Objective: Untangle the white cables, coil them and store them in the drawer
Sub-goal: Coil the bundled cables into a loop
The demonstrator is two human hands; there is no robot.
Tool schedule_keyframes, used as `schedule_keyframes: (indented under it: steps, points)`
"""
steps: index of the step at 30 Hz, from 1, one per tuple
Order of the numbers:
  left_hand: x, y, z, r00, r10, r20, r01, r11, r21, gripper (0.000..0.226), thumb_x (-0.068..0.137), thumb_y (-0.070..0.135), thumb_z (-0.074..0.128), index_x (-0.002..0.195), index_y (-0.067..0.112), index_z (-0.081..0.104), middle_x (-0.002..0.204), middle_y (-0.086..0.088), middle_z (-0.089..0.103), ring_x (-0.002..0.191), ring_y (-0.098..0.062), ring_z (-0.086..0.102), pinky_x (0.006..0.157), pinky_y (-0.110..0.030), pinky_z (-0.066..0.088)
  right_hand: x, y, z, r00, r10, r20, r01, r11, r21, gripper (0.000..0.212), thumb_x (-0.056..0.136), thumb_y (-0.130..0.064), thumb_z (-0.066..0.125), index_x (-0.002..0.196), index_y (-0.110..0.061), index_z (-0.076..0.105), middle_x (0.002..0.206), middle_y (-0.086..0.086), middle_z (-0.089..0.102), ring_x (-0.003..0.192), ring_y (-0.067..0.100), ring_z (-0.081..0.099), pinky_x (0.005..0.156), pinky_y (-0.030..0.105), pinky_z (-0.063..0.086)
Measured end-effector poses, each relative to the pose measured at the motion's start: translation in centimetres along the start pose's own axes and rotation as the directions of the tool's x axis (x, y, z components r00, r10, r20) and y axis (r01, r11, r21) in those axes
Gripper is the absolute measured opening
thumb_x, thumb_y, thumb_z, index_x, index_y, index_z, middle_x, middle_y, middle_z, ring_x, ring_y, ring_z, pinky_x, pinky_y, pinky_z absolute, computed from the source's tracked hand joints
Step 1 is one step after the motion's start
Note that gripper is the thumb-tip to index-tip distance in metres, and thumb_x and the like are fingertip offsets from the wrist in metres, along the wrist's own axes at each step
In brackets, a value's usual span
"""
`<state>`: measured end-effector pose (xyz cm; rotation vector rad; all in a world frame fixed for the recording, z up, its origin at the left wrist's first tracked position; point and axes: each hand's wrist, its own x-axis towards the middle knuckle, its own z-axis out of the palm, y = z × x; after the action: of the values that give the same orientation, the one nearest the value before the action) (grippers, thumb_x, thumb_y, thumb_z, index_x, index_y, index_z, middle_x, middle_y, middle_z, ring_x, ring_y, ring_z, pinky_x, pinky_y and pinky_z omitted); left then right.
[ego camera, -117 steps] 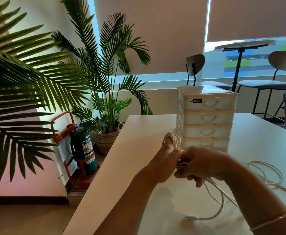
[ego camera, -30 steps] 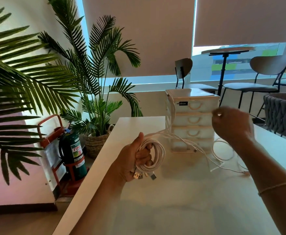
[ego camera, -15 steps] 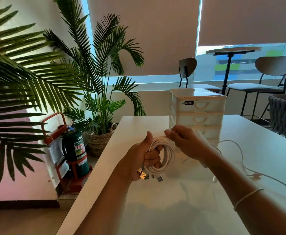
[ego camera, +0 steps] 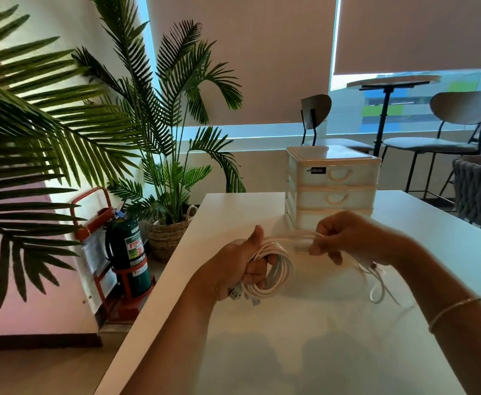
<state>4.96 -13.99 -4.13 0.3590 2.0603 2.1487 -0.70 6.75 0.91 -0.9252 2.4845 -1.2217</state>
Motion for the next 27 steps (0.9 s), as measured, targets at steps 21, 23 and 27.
schedule_keyframes:
  steps: [21, 23, 27]
  points:
    - [0.1, -0.2, 0.2, 1.000, -0.019, -0.003, 0.019, 0.999, -0.037, 0.050, 0.083, 0.050, 0.039, 0.066, 0.006, 0.053, 0.039, 0.005, 0.030, 0.034, -0.009, 0.027, 0.048, -0.024, 0.042, -1.3, 2.3, -2.2, 0.767, -0.105, -0.633, -0.304, 0.809, -0.503, 0.033, 0.078, -0.042, 0.068, 0.100, -0.019, 0.062, 0.094, 0.000, 0.062, 0.086, 0.016, 0.061, 0.075, 0.031, 0.049]
    - [0.2, -0.2, 0.2, 1.000, -0.020, 0.006, 0.020, 0.998, -0.053, 0.050, 0.083, 0.051, 0.039, 0.065, 0.006, 0.053, 0.038, 0.005, 0.030, 0.033, -0.009, 0.027, 0.048, -0.024, 0.042, -2.2, -0.2, -0.4, 0.810, -0.311, -0.497, 0.008, 0.853, -0.522, 0.027, 0.072, -0.035, 0.075, 0.092, -0.020, 0.064, 0.075, -0.013, 0.058, 0.065, 0.000, 0.057, 0.062, 0.011, 0.043]
    - [0.2, -0.2, 0.3, 1.000, -0.016, 0.016, 0.018, 0.997, -0.081, 0.050, 0.082, 0.051, 0.039, 0.064, 0.007, 0.054, 0.037, 0.005, 0.030, 0.032, -0.008, 0.027, 0.047, -0.023, 0.042, -1.5, -0.3, 4.3, 0.911, -0.320, -0.260, 0.092, 0.772, -0.629, 0.032, 0.077, -0.032, 0.072, 0.105, -0.018, 0.064, 0.093, -0.005, 0.068, 0.069, 0.005, 0.055, 0.065, 0.012, 0.045]
